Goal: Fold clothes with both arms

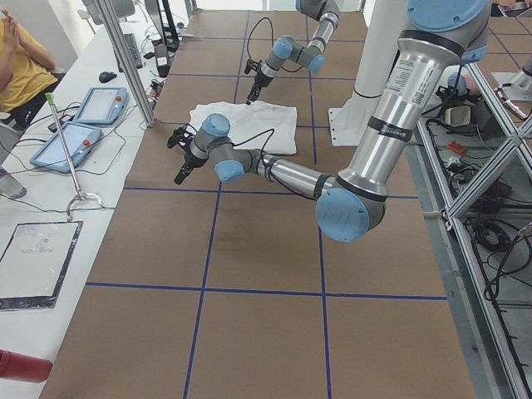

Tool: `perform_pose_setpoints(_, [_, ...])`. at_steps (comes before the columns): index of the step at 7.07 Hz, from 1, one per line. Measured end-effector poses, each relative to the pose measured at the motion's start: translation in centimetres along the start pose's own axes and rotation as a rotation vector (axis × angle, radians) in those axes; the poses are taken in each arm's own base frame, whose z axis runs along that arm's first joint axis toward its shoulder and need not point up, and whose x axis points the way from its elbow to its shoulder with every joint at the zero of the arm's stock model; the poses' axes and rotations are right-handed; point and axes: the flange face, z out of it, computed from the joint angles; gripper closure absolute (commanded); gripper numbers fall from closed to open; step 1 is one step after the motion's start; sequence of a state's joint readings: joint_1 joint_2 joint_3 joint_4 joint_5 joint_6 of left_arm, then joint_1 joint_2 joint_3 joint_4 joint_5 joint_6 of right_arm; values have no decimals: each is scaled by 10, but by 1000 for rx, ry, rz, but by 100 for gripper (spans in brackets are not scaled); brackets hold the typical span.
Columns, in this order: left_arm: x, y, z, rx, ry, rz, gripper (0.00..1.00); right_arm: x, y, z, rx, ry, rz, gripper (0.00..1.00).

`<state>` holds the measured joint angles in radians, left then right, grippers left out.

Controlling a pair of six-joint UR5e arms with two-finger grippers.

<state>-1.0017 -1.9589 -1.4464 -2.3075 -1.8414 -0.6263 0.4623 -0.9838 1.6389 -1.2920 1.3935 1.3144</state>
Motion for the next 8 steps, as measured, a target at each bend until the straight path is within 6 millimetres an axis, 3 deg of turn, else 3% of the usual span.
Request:
perform_pose_setpoints(2, [30, 1, -18, -19, 99, -6, 0, 22, -11, -28, -47, -53, 19, 0])
perform_pose_setpoints(3, [65, 15, -25, -38, 159, -57, 0, 42, -7, -48, -56, -75, 29, 0])
perform_pose_setpoints(5, [160, 62, -33, -86, 250, -207, 0, 80, 4, -76, -71, -102, 52, 0])
perform_pose_setpoints(6, [209, 95, -29, -110, 265, -287, 0, 97, 12, -80, -75, -127, 59, 0])
perform_pose_setpoints(7, [247, 126, -26, -133, 271, -346, 1, 113, 19, -79, -75, -149, 63, 0])
perform_pose_setpoints(8, [274, 153, -25, -152, 273, -383, 11, 123, 23, -78, -75, -156, 64, 0])
